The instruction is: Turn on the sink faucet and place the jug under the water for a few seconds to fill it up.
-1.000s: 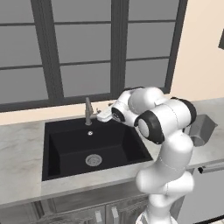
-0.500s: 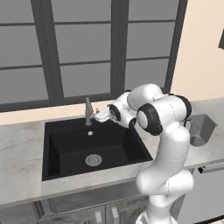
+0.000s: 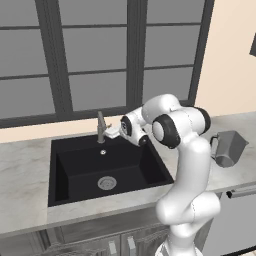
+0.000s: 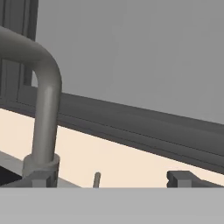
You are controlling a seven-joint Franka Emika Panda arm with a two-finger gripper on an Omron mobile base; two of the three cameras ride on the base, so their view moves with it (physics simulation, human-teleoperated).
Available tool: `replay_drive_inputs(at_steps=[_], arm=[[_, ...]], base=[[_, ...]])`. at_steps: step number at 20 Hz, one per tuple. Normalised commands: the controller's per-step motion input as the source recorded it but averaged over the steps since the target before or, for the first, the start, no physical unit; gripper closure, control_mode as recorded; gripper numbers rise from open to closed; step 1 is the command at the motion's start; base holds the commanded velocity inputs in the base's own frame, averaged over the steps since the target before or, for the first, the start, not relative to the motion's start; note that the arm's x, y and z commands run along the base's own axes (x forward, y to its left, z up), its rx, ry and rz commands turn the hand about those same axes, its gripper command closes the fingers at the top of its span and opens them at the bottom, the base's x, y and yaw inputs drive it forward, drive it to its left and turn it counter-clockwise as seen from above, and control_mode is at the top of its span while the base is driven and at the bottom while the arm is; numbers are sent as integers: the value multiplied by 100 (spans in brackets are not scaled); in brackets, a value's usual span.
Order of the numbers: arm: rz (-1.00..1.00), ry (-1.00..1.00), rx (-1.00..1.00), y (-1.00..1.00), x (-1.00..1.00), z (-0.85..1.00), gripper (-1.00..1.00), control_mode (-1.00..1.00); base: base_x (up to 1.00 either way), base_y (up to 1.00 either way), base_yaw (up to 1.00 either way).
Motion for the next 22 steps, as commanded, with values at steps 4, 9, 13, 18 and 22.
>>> replay_drive_inputs(at_steps=[4,9,13,18,22], arm=[[-6,0,0,2,34,-16,-100,-100],[-5,0,0,1,38,-17,-100,-100],[-5,0,0,11,38,-19,-100,-100],[-3,0,-1,23,35,-18,-100,-100],[-3,0,0,21,32,-19,-100,-100]], base=[[0,0,0],[0,0,0],[0,0,0],[0,0,0],[0,0,0]])
